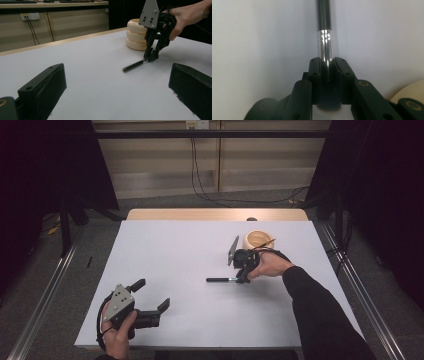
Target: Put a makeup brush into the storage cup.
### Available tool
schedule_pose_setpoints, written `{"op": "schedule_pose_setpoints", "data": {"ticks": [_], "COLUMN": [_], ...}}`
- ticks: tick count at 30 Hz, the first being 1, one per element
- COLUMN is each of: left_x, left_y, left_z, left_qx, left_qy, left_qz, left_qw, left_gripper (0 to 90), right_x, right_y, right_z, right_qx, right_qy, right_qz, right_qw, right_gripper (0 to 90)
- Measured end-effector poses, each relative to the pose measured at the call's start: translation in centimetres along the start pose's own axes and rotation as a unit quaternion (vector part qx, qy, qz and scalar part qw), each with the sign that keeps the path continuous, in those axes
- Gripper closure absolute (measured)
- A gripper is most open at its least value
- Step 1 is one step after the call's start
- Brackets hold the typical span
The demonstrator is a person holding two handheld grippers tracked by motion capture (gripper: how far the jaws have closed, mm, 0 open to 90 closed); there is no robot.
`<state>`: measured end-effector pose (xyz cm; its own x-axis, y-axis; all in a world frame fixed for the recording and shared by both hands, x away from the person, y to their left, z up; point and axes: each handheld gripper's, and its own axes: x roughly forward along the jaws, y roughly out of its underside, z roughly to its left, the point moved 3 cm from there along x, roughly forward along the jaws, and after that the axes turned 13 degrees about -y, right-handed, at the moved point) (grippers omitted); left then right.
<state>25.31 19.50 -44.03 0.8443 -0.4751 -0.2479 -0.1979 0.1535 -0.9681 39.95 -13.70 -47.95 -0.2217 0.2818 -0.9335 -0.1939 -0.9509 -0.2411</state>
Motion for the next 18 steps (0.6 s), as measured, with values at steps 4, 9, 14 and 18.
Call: {"op": "schedule_pose_setpoints", "data": {"ticks": [4, 9, 14, 18], "left_x": [0.0, -0.03, -0.04, -0.08], "left_y": [0.0, 0.01, -0.02, 0.0], "left_z": [0.03, -0.01, 0.0, 0.01], "left_qx": [0.0, -0.002, 0.001, -0.002], "left_qy": [-0.001, -0.002, -0.002, -0.002], "left_qz": [-0.001, 0.0, 0.0, 0.0], "left_qw": [1.0, 1.0, 1.0, 1.0], "left_gripper": [1.1, 1.2, 1.2, 1.2], "right_x": [0.02, -0.04, 0.02, -0.07], "right_y": [-0.11, -0.1, -0.1, -0.05], "right_z": [0.06, -0.01, 0.26, 0.16], "right_qx": [0.017, 0.031, 0.05, 0.046], "right_qy": [0.002, -0.003, 0.002, 0.01], "right_qz": [0.001, -0.001, -0.007, -0.005], "right_qw": [0.9999, 0.9995, 0.9987, 0.9989], "right_gripper": [78.4, 78.6, 78.6, 78.6]}}
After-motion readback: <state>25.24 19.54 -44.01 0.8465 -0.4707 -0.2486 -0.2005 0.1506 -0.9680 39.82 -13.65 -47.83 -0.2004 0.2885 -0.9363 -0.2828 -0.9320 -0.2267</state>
